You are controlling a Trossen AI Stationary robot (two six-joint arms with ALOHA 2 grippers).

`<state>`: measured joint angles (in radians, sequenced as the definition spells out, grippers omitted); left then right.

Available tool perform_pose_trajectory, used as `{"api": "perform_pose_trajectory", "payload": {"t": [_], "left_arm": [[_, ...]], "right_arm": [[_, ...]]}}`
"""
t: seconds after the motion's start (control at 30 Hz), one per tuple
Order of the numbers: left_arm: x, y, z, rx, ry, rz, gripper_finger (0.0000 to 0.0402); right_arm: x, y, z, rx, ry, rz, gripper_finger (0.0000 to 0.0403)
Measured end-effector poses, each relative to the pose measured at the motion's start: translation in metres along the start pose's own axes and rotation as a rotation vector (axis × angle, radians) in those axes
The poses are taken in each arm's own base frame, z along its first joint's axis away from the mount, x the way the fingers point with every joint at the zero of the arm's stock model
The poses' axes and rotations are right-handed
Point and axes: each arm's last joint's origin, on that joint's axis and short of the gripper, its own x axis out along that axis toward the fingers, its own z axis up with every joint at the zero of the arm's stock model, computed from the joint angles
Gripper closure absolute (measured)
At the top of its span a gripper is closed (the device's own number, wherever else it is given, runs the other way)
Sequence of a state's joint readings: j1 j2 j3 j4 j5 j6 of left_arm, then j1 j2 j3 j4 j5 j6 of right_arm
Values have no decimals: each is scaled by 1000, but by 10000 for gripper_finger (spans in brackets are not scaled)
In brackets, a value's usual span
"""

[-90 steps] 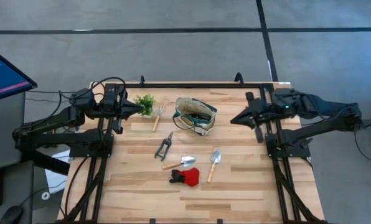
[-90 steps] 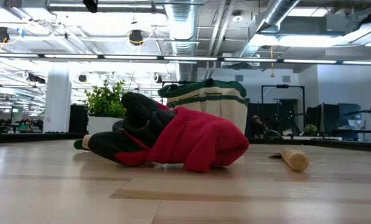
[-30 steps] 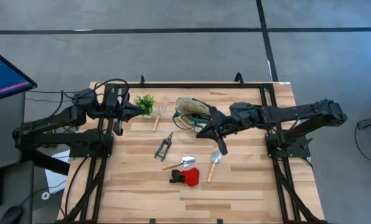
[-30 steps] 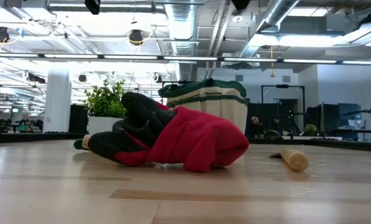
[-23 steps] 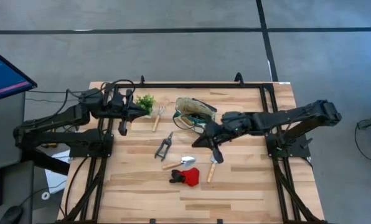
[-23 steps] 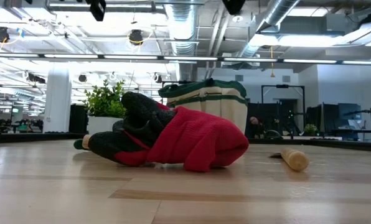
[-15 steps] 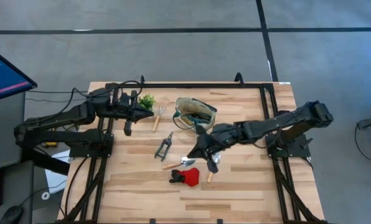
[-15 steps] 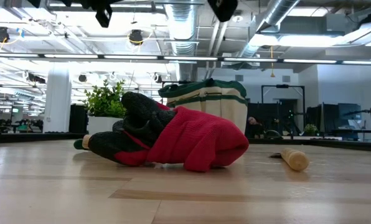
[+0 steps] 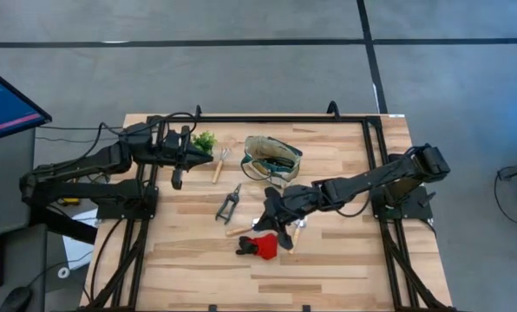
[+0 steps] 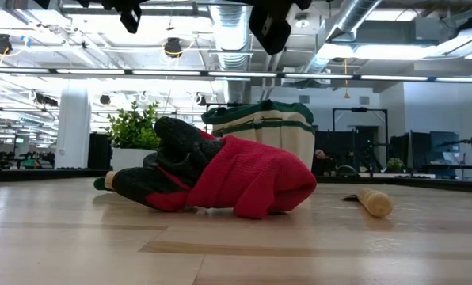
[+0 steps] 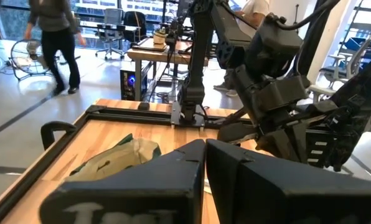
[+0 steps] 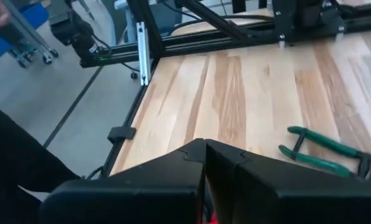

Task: Pick & Place Garden tools in Gardening bag
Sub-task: Put the red gloves into the gardening bag

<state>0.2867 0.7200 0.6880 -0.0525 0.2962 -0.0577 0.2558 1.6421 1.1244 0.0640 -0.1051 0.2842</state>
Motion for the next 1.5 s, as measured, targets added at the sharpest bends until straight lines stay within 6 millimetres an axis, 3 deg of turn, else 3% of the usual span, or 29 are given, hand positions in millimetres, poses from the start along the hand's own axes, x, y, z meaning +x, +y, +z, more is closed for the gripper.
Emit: {"api": "perform_pose_trajectory", "payload": {"t": [0.23, 0.6, 0.77, 1.1, 1.2, 1.3, 1.5], "left_arm": [[0, 0, 0, 0, 0, 0, 399], [0, 0, 0, -2, 0, -1, 399], [0, 0, 0, -3, 1, -1, 399], [1, 0, -4, -13, 32, 0, 399], [1, 1, -6, -24, 50, 2, 399], [3, 1, -7, -29, 61, 3, 399], [3, 1, -7, -29, 60, 3, 399]], "right_arm": [[0, 0, 0, 74, 4, -2, 374], [-2, -8, -19, 64, 181, -138, 217], [6, -10, -24, 62, 199, -144, 171], [35, -19, -56, 70, 322, -167, 168], [46, -19, -64, 78, 343, -106, 169], [55, -21, -82, 113, 427, -95, 169], [72, -14, -103, 116, 474, -60, 169]]}}
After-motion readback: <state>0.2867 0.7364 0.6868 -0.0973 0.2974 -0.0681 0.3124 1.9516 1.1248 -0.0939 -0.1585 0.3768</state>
